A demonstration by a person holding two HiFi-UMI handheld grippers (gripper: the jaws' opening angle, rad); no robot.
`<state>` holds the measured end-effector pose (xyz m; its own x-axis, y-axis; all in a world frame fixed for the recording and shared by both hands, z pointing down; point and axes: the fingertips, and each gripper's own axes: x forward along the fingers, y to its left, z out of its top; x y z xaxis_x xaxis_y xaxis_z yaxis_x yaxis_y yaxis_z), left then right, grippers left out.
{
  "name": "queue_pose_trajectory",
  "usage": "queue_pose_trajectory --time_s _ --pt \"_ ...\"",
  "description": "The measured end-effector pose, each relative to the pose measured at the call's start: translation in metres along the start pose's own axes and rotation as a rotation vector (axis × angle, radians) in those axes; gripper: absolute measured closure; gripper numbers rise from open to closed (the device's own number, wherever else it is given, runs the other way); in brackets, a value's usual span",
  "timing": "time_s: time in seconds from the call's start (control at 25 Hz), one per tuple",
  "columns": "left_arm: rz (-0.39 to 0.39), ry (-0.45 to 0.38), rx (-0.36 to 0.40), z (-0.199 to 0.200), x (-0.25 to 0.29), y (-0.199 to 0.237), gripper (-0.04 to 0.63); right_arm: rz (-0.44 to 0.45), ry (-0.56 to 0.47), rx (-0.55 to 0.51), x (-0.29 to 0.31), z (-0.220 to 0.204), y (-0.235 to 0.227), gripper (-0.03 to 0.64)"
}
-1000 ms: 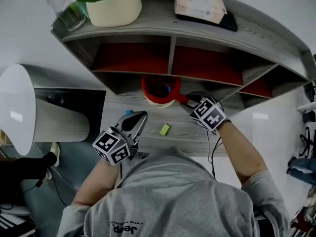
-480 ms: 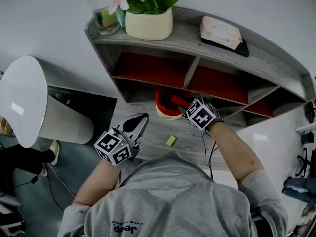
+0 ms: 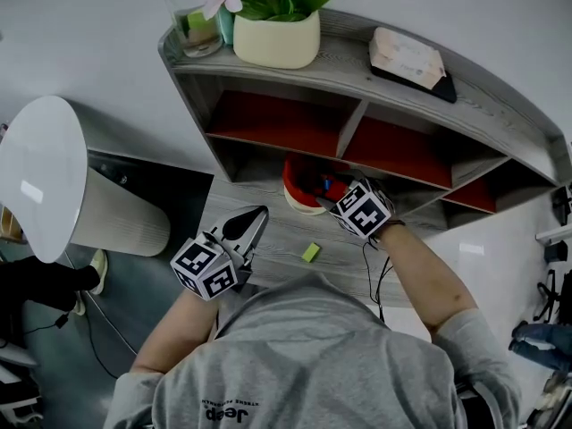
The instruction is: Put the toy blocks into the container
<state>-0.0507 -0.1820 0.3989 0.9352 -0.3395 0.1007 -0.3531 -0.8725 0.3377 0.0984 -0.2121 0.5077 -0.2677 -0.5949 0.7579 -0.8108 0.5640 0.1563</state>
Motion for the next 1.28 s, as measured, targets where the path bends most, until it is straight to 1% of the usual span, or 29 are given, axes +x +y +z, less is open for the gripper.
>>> queue_pose_trajectory --time_s 0.12,0.24,0.44,0.6,0.68,0.8,0.92,1.12,1.28 --pt "-0.006 0.003 0.003 -0.001 0.001 -0.003 0.565 0.022 -0.015 0.005 -0.011 -0.002 0.011 0.327" --pt "-0.006 0.013 0.002 -0.008 0.001 -0.005 0.565 0.081 -0.016 0.01 -0.014 -0.018 0.041 0.327" --pt "-0.006 0.083 -0.041 -0.049 0.004 -0.009 0.565 0.187 0.095 0.053 0.022 -0.091 0.109 0.327" --pt "-0.017 0.15 -0.074 -0.091 0.004 -0.015 0.565 0.211 0.16 0.104 0.055 -0.135 0.137 0.327" --pt "-0.02 0.184 -0.092 -0.111 0.003 -0.017 0.565 0.222 0.184 0.125 0.07 -0.15 0.15 0.3" --pt "-0.029 0.223 -0.116 -0.138 0.0 -0.022 0.565 0.222 0.22 0.136 0.09 -0.171 0.165 0.266" --pt "-0.031 0.249 -0.138 -0.155 -0.007 -0.024 0.565 0.204 0.254 0.133 0.107 -0.187 0.172 0.247" --pt "-0.021 0.26 -0.158 -0.17 -0.019 -0.021 0.565 0.156 0.275 0.125 0.128 -0.198 0.165 0.233" --pt "-0.01 0.262 -0.167 -0.175 -0.03 -0.018 0.565 0.161 0.282 0.126 0.135 -0.199 0.162 0.233"
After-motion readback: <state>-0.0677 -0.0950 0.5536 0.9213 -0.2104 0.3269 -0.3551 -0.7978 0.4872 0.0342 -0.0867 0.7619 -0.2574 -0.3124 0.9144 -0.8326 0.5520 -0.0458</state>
